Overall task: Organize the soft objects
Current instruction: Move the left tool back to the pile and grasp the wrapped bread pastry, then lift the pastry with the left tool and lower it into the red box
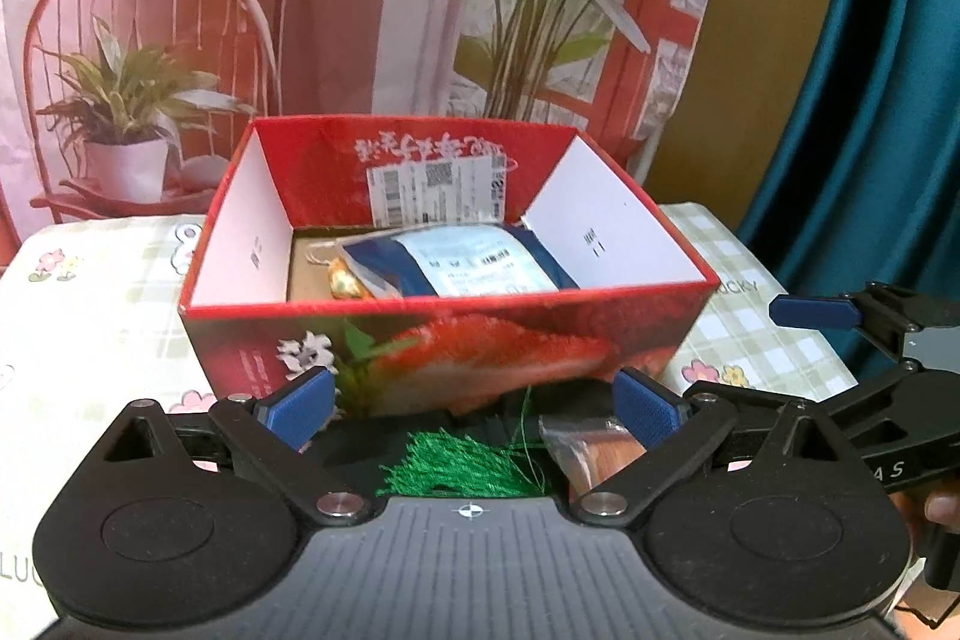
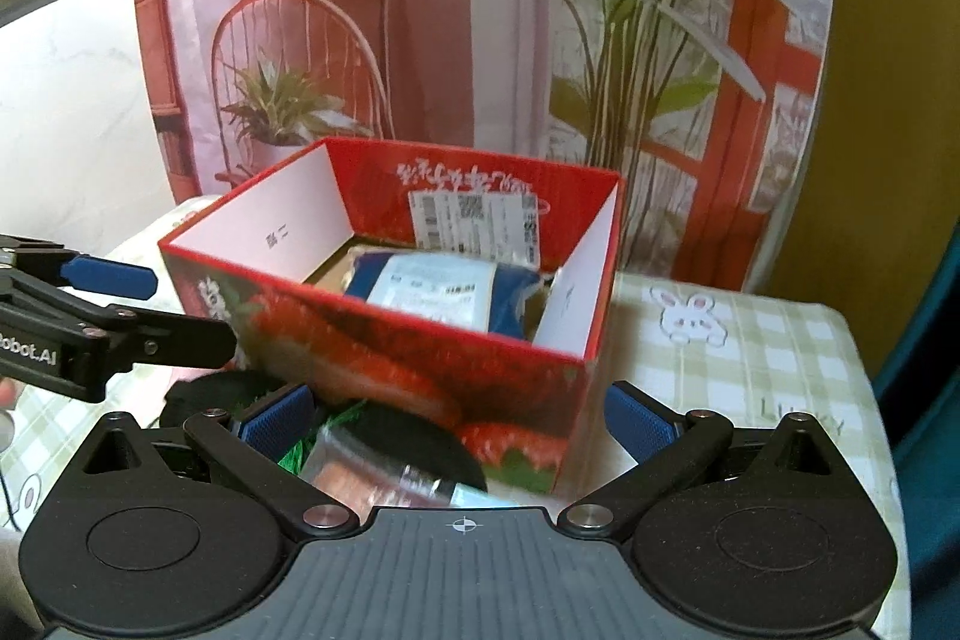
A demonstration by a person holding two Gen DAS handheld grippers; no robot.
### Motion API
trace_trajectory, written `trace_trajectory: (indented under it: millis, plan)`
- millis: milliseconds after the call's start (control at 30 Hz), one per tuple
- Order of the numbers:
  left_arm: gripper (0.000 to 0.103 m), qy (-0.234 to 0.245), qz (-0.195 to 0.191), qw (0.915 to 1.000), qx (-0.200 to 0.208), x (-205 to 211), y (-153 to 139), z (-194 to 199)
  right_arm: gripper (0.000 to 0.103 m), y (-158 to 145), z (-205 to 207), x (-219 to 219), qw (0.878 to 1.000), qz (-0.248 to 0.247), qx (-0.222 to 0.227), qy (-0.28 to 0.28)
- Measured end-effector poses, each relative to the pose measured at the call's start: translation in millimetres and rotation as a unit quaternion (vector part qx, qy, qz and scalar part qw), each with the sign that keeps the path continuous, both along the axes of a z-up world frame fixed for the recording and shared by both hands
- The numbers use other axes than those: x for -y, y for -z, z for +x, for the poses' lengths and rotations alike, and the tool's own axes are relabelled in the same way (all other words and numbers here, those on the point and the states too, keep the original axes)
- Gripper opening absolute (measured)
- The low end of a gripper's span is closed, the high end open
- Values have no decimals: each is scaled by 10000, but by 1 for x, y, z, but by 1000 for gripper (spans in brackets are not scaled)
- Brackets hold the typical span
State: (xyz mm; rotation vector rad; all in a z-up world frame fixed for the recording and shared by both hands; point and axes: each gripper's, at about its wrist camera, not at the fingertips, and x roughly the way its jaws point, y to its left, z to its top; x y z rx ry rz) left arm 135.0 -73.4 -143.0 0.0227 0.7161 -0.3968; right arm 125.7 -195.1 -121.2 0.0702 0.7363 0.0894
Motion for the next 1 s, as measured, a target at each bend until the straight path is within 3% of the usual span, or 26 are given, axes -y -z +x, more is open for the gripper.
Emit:
trace_trajectory:
  millis: [267, 467, 533, 767, 867, 1000]
  plan:
    - [89, 325, -106, 9992, -213, 5, 11, -9, 102, 18, -20, 2, 9996, -135, -234, -82]
    - [79, 564, -285, 9966, -531, 12, 24, -7, 97, 33, -28, -6, 9984, -50, -491, -281]
    - [76, 659, -364, 9951, -642, 14, 29, -6, 90, 37, -30, -8, 9977, 46, -584, -341]
    - [51, 942, -618, 9874, -1108, 23, 48, 0, 63, 52, -33, -20, 9931, 348, -953, -585]
    - [51, 1027, -624, 9862, -1140, 26, 51, 1, 56, 53, -32, -21, 9920, 476, -971, -654]
    - [51, 983, -591, 9849, -1299, 28, 62, 11, 55, 54, -28, -20, 9917, 520, -964, -674]
